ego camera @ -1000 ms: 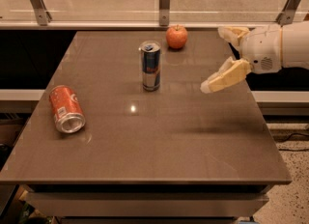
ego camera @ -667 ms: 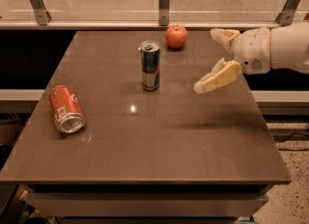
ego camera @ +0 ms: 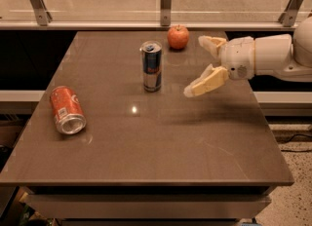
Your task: Knock redbull can over
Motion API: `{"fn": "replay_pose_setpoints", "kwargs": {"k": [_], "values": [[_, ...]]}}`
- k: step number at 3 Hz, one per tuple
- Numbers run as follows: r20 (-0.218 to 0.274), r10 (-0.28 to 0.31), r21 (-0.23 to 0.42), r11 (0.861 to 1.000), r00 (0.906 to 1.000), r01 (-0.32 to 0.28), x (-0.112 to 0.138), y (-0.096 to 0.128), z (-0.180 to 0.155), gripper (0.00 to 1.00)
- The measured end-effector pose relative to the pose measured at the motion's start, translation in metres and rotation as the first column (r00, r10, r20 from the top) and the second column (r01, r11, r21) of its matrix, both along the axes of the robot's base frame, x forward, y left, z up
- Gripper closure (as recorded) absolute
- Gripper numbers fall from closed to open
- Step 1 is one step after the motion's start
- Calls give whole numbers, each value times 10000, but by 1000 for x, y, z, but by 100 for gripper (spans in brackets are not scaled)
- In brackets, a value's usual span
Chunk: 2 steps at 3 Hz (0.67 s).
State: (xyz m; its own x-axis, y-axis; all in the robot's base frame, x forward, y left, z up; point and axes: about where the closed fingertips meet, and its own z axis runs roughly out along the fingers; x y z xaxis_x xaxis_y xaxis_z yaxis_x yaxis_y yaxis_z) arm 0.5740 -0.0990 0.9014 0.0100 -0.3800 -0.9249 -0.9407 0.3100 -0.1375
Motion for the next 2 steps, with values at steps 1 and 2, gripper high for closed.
{"fn": "replay_pose_setpoints", "kwargs": {"k": [1,2], "values": [[-154,115,632,9979,9998,-105,8,13,-10,0],[-264,239,1170,9929,9994,-207,16,27,-16,0]]}}
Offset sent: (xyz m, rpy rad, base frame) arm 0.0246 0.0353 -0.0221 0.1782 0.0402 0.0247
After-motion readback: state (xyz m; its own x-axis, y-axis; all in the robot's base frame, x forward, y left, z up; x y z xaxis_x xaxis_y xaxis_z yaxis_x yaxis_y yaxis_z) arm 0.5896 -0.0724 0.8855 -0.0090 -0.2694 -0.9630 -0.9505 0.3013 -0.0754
